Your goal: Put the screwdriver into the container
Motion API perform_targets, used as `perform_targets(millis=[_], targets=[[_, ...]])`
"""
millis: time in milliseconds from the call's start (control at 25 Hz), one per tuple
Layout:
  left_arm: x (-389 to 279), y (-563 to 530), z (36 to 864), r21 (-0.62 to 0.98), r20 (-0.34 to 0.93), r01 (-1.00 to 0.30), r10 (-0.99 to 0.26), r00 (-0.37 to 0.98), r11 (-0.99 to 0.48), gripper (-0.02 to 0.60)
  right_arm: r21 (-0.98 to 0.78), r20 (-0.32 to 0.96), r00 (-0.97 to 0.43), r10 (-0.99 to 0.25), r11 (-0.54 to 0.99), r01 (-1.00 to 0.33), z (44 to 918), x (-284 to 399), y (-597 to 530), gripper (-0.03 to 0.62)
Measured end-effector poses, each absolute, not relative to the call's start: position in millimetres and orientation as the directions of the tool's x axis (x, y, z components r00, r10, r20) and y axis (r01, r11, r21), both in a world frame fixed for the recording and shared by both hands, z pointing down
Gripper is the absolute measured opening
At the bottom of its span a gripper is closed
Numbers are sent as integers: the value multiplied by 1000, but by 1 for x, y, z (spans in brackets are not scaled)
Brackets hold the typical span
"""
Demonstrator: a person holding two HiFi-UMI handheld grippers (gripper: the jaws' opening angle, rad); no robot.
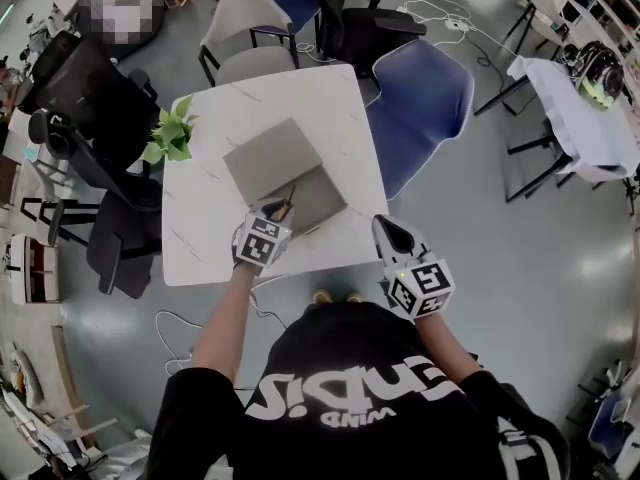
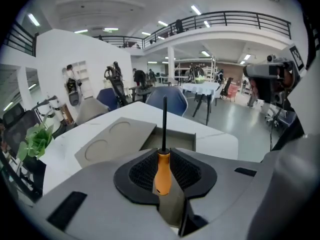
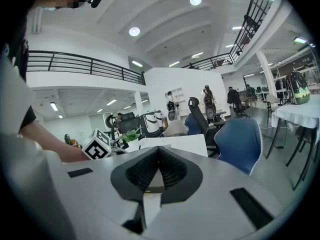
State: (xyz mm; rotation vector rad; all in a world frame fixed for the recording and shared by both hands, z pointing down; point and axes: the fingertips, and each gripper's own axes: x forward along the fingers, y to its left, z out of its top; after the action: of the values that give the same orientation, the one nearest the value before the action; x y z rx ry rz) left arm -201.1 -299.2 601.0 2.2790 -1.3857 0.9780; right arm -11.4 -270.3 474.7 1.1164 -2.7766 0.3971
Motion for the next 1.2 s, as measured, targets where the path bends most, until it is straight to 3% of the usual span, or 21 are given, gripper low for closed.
perform_targets(millis=[360, 1200], targets=[[-190, -315, 640, -82, 784, -812, -541, 306, -578, 84, -207, 232, -682, -694, 650, -731, 481, 4, -278, 12], [-171, -332, 691, 1, 859, -769, -394, 328, -639, 84, -208, 276, -619, -735, 583, -785, 491, 19, -287, 12]])
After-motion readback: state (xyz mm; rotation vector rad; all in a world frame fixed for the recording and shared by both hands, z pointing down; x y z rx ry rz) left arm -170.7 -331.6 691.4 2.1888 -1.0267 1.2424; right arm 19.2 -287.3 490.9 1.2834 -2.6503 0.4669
